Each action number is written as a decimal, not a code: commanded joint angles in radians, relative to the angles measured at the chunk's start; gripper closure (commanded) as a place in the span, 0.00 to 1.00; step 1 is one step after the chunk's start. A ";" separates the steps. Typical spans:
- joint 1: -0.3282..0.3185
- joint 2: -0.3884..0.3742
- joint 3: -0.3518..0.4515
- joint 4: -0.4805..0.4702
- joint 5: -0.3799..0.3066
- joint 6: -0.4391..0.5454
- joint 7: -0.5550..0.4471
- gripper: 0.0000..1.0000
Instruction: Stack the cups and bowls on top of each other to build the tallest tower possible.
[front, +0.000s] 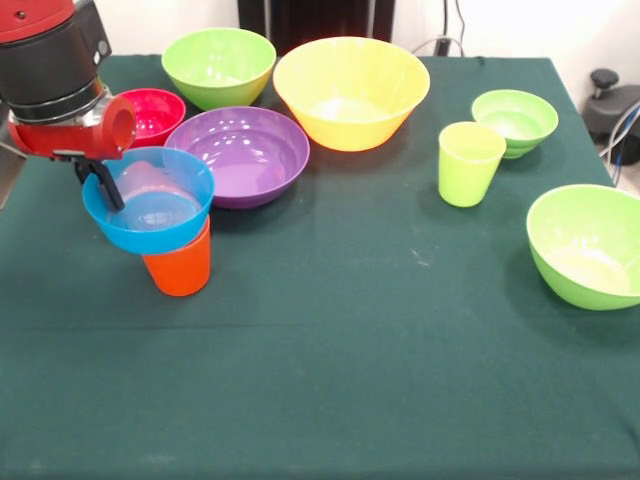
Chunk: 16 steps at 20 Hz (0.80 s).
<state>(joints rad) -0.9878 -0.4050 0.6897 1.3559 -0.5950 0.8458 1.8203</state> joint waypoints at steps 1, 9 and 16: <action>0.003 0.003 0.015 0.052 -0.044 0.026 -0.278 1.00; -0.010 0.008 0.017 0.062 -0.046 0.030 -0.295 1.00; -0.035 -0.016 0.025 0.122 -0.044 0.021 -0.288 1.00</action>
<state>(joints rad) -1.0228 -0.4126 0.6968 1.3995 -0.5947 0.8456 1.8203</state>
